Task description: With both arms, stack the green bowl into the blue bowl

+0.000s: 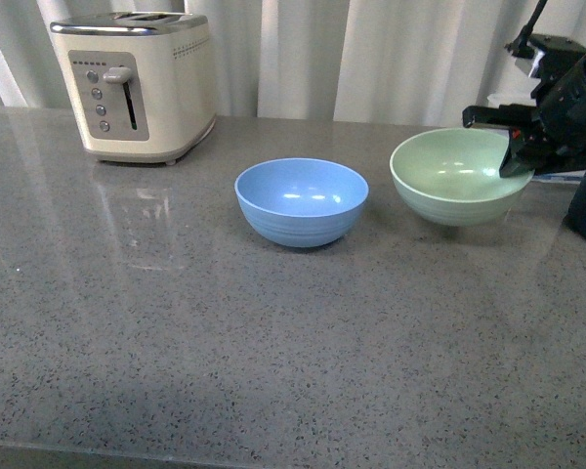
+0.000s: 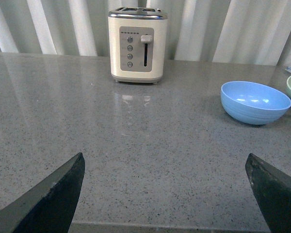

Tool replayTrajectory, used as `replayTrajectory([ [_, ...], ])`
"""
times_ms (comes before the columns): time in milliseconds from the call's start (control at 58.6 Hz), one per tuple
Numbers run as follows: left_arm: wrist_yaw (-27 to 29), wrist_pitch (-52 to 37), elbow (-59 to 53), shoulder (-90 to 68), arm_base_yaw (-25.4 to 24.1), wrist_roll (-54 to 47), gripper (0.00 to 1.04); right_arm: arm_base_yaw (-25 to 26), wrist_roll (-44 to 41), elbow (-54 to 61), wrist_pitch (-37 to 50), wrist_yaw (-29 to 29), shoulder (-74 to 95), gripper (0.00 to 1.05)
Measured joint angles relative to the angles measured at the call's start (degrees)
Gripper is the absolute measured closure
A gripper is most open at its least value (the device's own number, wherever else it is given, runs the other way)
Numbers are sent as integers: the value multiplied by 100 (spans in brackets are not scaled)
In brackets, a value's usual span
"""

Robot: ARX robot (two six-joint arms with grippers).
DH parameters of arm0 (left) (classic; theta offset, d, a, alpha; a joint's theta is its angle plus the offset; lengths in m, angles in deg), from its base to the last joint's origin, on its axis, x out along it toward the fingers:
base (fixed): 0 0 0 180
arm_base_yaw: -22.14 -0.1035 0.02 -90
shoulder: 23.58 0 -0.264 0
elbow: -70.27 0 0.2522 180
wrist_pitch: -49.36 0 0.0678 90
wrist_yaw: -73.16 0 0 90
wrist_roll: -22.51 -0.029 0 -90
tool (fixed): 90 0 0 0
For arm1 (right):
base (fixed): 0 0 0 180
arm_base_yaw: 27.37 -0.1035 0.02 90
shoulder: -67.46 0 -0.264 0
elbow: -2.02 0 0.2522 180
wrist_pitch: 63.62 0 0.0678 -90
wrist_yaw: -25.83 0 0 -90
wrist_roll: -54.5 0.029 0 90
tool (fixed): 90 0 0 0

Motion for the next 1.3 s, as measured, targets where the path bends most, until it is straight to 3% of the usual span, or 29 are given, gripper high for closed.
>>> replayTrajectory([
  [205, 0, 0, 0, 0, 0, 0, 7, -212, 17, 315, 260, 299, -723, 103],
  [392, 0, 0, 0, 0, 0, 0, 7, -728, 214, 269, 647, 577, -925, 103],
  [631, -2, 0, 0, 0, 0, -2, 7, -1342, 328, -160, 717, 481, -365, 103],
  [1126, 0, 0, 0, 0, 0, -2, 7, -1482, 452, -691, 568, 240, 656, 103],
  [1297, -2, 0, 0, 0, 0, -2, 7, -1475, 584, -697, 551, 376, 675, 80],
])
